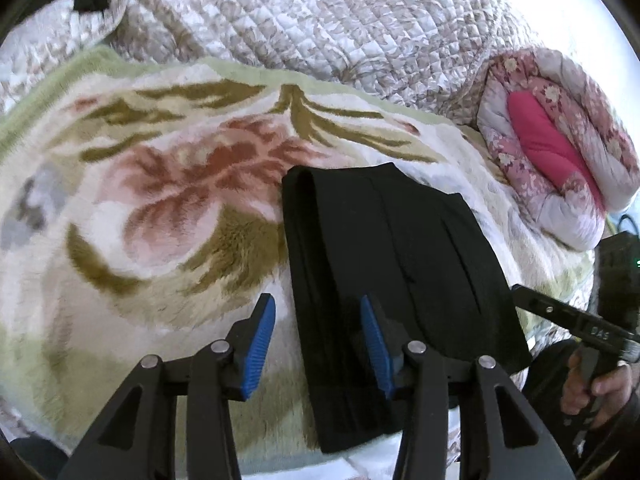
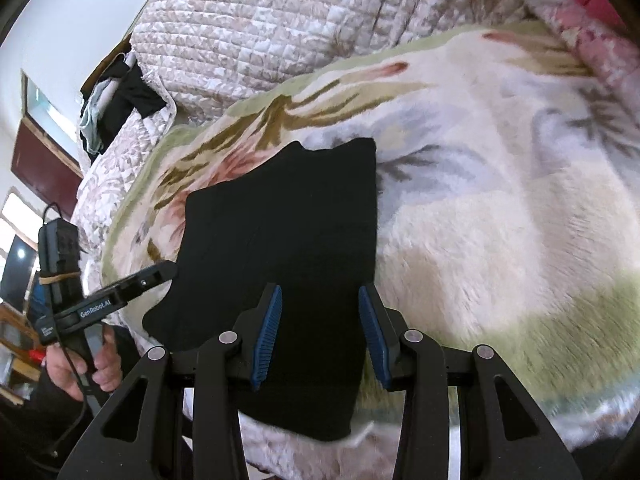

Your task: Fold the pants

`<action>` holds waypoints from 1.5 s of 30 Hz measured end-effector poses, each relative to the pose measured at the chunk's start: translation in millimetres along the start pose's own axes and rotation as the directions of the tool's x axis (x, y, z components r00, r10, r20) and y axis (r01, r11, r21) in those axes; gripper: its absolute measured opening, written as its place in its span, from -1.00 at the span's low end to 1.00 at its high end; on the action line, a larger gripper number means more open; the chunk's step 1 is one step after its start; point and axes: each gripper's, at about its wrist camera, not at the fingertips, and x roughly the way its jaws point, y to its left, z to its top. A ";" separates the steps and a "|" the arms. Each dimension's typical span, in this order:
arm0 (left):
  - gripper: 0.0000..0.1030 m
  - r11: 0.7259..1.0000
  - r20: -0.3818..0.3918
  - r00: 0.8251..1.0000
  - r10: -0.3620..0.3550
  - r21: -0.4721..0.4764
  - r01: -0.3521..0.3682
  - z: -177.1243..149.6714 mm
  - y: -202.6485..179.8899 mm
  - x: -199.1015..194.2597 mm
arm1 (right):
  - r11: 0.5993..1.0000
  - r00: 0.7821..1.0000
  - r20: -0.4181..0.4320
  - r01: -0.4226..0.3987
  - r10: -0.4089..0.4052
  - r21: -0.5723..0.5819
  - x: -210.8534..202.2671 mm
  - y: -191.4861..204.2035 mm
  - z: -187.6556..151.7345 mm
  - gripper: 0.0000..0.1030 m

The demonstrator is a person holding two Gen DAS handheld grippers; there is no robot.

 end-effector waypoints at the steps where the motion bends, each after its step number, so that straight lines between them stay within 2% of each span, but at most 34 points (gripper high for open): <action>1: -0.01 1.000 -0.008 1.000 -0.012 -0.014 0.012 1.4 2.5 3.8 | 1.000 1.000 0.001 -0.004 0.004 0.001 2.7 -2.0 2.5 -0.17; 6: 0.13 0.996 -0.002 0.997 -0.082 -0.046 0.082 9.7 9.6 18.2 | 0.996 0.998 0.015 -0.069 0.068 0.053 18.0 -18.2 16.1 -0.13; 12: 0.15 0.980 0.003 0.985 -0.173 -0.096 0.172 15.0 13.5 27.5 | 0.991 0.995 0.024 -0.103 0.101 0.083 19.2 -19.7 16.7 -0.12; 16: 0.16 0.979 0.006 0.983 -0.182 -0.090 0.182 5.4 13.9 24.7 | 0.977 0.983 -0.017 -0.179 0.183 0.114 16.2 -20.0 -0.2 -0.11; 18: 0.17 0.980 0.017 0.983 -0.182 -0.077 0.183 -0.7 13.4 21.9 | 0.981 0.984 -0.021 -0.174 0.176 0.084 18.2 -16.7 -1.6 -0.10; 21: 0.31 0.983 0.018 0.985 -0.173 -0.054 0.174 4.6 9.1 28.6 | 0.982 0.983 -0.031 -0.176 0.179 0.075 27.2 -15.3 9.7 -0.10; 22: 0.32 0.984 0.023 0.986 -0.166 -0.055 0.167 10.0 7.5 32.4 | 0.981 0.983 -0.030 -0.177 0.180 0.080 30.9 -14.7 15.0 -0.12; 23: 0.33 0.987 0.029 0.988 -0.152 -0.044 0.153 16.2 4.4 37.3 | 0.983 0.985 -0.033 -0.164 0.167 0.087 33.2 -13.5 18.9 -0.24; 24: 0.33 0.990 0.021 0.990 -0.137 -0.041 0.138 20.4 1.9 41.1 | 0.985 0.988 -0.040 -0.146 0.150 0.087 33.6 -10.4 21.5 -0.44; 26: 0.14 0.991 0.013 0.992 -0.126 -0.044 0.126 24.9 -3.5 39.9 | 0.987 0.989 -0.025 -0.142 0.144 0.069 26.0 -2.7 22.6 -0.67; 27: -0.08 0.992 0.014 0.992 -0.122 -0.030 0.123 24.9 -7.2 36.4 | 0.987 0.989 -0.020 -0.147 0.149 0.065 22.7 -0.6 22.7 -0.67; 28: -0.22 0.993 0.020 0.993 -0.113 -0.019 0.113 24.6 -9.8 31.5 | 0.987 0.988 -0.012 -0.152 0.153 0.055 18.4 3.3 24.1 -0.68; 31: -0.51 0.990 0.036 0.990 -0.140 -0.030 0.141 32.0 -10.9 15.1 | 0.986 0.986 0.017 -0.167 0.167 0.007 6.6 19.6 35.1 -0.69; 33: -0.53 0.986 0.045 0.986 -0.162 -0.026 0.163 41.8 -13.5 7.9 | 0.985 0.984 0.039 -0.171 0.172 -0.026 2.3 29.5 48.1 -0.69; 38: -0.54 0.989 0.087 0.985 -0.151 0.026 0.149 79.3 -20.4 1.6 | 0.986 0.984 0.080 -0.156 0.161 -0.064 7.2 35.5 91.6 -0.69; 41: -0.53 0.991 0.120 0.985 -0.127 0.065 0.120 107.6 -24.5 3.4 | 0.987 0.984 0.089 -0.150 0.154 -0.057 21.3 33.0 122.7 -0.68; 45: -0.52 0.993 0.126 0.988 -0.094 0.087 0.083 140.2 -22.1 20.2 | 0.992 0.990 0.072 -0.114 0.117 -0.057 44.0 29.1 142.2 -0.67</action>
